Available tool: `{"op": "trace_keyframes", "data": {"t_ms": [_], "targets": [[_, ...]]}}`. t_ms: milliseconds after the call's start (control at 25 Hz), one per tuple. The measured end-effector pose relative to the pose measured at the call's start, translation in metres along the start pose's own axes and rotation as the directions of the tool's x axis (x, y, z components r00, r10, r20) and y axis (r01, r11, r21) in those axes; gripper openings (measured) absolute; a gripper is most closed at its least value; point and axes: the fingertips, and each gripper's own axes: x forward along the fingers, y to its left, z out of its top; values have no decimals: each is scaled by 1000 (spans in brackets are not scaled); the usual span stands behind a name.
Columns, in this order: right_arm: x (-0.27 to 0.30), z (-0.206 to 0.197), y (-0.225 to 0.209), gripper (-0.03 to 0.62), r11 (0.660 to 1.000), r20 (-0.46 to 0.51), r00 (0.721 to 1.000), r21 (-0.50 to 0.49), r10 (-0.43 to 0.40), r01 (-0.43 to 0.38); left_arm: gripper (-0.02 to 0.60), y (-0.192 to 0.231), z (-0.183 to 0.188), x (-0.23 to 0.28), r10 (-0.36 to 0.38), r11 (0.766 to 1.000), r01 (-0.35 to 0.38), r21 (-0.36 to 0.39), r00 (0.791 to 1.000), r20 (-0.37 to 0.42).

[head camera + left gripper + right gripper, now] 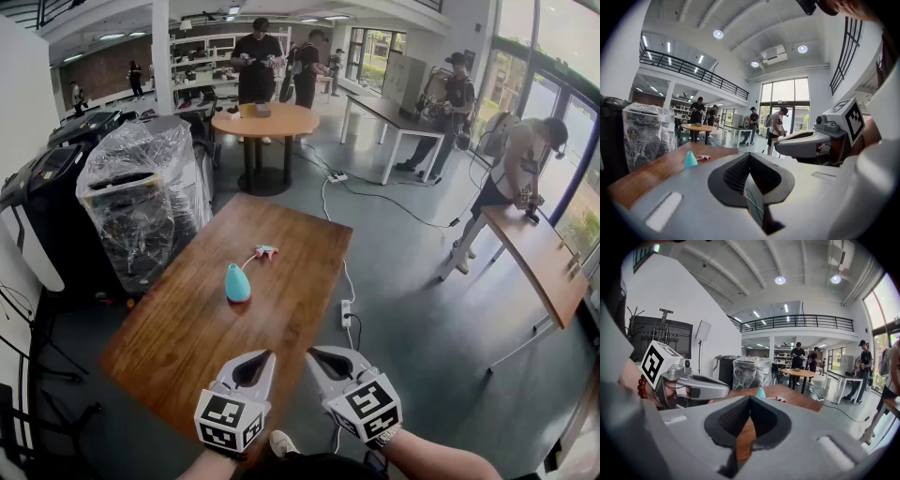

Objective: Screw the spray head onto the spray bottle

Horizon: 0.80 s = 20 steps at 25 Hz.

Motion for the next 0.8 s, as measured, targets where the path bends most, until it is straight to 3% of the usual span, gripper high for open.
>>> {"op": "trace_keyframes", "data": {"t_ms": [360,800], "targets": [[52,18,-2,-1,991,-45,992,-66,114,-117,11,33,14,6,67,997,-67,-28,998,18],[110,13,-9,31,951,-130,956,-130,264,-281,11,68,7,12,195,977,-192,-89,980,26]]}}
